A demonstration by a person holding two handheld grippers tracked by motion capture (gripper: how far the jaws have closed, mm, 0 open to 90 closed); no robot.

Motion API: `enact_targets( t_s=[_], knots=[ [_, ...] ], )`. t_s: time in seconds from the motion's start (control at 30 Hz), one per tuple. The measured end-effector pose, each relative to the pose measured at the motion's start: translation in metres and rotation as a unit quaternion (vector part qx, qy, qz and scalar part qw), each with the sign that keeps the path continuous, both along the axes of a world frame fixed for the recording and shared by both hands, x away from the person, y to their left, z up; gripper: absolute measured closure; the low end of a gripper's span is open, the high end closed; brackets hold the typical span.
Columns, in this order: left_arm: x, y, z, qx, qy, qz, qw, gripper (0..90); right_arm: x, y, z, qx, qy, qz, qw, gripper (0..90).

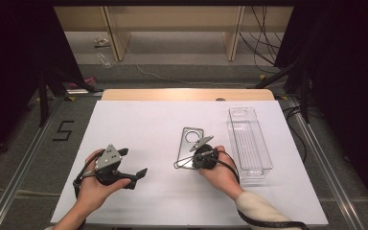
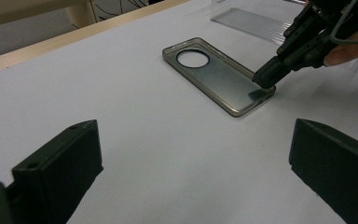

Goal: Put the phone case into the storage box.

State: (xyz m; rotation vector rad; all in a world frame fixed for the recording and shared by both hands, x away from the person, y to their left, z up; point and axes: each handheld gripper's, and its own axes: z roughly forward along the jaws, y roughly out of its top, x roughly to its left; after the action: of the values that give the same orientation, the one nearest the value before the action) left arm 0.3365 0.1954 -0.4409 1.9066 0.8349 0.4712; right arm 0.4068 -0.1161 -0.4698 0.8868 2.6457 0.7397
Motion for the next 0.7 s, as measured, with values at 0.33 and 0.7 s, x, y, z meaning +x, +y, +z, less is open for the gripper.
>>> enact_targets(
  t_s=[0.33,0.7],
  knots=[
    [0.0001,-0.0002,-0.0001,0.0,0.0,-0.001,1.0,1.9,0.0006,-0.0068,0.0001,-0.002,0.005,-0.009,0.9999,90.0],
    [0.0,-0.0005,0.0,0.0,0.0,-0.002,1.0,1.9,0.001,-0.0085,-0.0015,0.006,0.005,-0.01,0.9999,90.0]
  ],
)
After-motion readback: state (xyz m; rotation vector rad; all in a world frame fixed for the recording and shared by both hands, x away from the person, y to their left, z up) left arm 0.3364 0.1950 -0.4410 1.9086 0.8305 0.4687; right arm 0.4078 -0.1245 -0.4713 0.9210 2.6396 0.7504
